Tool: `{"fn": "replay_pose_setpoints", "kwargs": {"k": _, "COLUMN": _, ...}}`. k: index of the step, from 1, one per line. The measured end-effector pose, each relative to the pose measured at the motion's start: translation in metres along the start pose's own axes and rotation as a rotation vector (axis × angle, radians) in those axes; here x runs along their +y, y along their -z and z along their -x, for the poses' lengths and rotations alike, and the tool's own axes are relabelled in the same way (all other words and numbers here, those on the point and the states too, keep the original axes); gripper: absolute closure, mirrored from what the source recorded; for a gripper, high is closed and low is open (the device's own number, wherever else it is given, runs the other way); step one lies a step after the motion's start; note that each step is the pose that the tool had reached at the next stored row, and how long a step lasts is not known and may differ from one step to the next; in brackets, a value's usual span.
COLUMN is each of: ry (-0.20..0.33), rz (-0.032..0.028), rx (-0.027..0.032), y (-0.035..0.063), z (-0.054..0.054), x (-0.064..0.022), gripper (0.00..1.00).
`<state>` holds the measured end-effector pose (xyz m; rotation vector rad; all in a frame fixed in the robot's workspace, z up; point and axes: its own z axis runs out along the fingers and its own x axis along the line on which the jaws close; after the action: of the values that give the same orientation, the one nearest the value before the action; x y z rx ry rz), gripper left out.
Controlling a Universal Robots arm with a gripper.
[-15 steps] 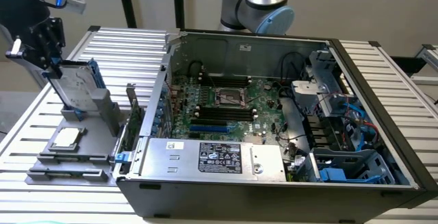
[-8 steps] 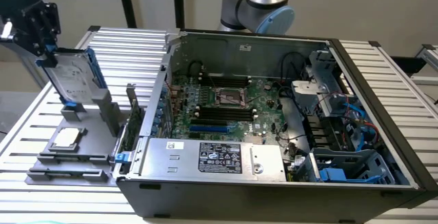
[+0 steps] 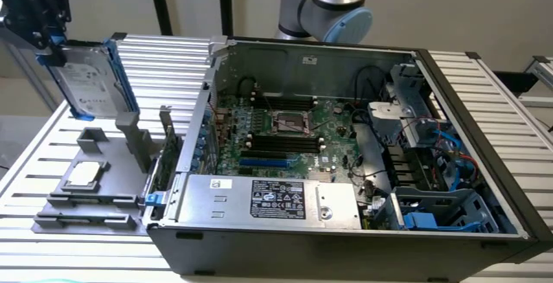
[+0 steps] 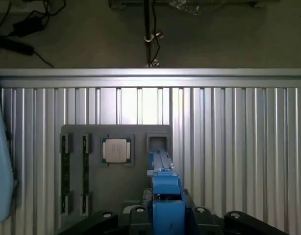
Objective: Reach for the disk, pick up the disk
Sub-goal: 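Pick up the disk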
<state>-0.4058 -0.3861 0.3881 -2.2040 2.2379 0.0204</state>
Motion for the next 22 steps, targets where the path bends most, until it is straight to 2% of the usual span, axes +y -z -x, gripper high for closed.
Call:
{"fn": "replay_pose_setpoints", "kwargs": {"k": 6, "ry": 0.000, "rz": 0.0000, "rx": -0.0009, "y": 0.0271, "z": -0.001, "x": -0.0146, "gripper": 0.67}}
{"fn": "replay_pose_setpoints", "kwargs": {"k": 12, "ry": 0.001, "rz": 0.0003, "rx": -0.0063, "y": 0.0546, "z": -0.003, "x": -0.0380, "gripper": 0.67}}
{"fn": "replay_pose_setpoints", "kwargs": {"k": 22, "ry": 0.002, "rz": 0.0005, "rx": -0.0163, "y": 0.1004, "z": -0.009, "x": -0.0830, "gripper": 0.67}}
